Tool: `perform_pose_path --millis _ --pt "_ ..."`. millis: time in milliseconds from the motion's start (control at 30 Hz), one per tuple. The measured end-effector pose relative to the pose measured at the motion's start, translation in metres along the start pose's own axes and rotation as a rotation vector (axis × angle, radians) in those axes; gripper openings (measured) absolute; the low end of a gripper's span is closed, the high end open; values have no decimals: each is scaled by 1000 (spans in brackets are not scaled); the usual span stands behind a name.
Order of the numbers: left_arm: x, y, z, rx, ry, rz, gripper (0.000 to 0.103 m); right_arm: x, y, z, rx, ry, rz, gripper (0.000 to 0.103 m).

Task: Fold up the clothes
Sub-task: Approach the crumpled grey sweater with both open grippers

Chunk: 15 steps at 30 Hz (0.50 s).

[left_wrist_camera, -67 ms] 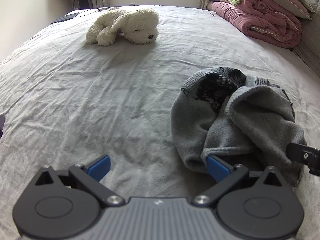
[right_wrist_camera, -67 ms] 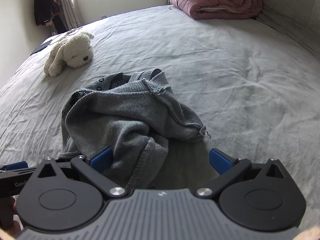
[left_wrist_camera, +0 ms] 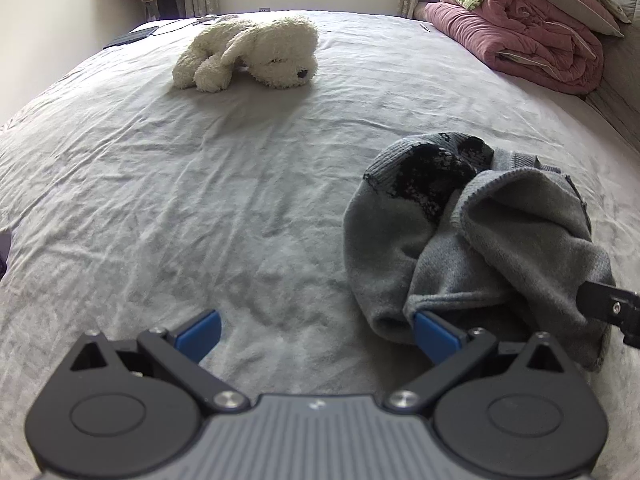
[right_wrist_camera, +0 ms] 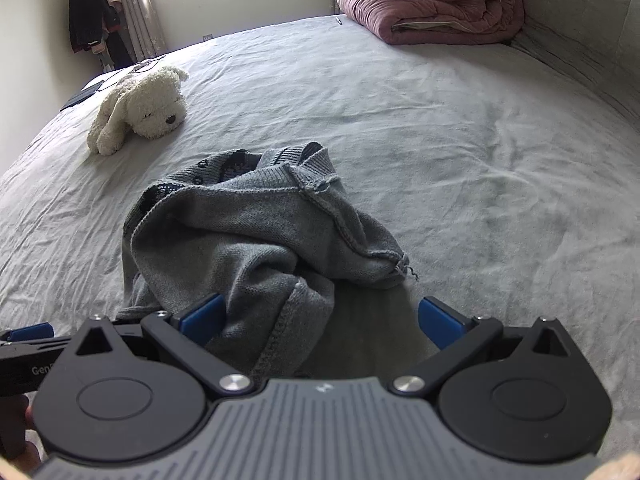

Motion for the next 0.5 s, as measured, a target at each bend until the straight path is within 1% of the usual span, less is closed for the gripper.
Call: perform_pose_path --millis 167,267,500 --pt "0 0 1 -6 3 6 103 3 -1 -4 -11 9 5 103" --pt "-1 -1 1 -9 4 9 103 -1 2 -2 22 27 24 103" --pt "-1 -1 2 -17 8 17 103 1 -2 1 18 18 25 103"
Point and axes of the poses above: each gripper's, at about its wrist camera, not at the fingertips, and y roughly against the way its jaws point, x to its right, z to its underside, the point moved 4 cm from there along -y, roughly the way its jaws point, and after that the axes turned 4 degrees about z, right-handed, at the moved point
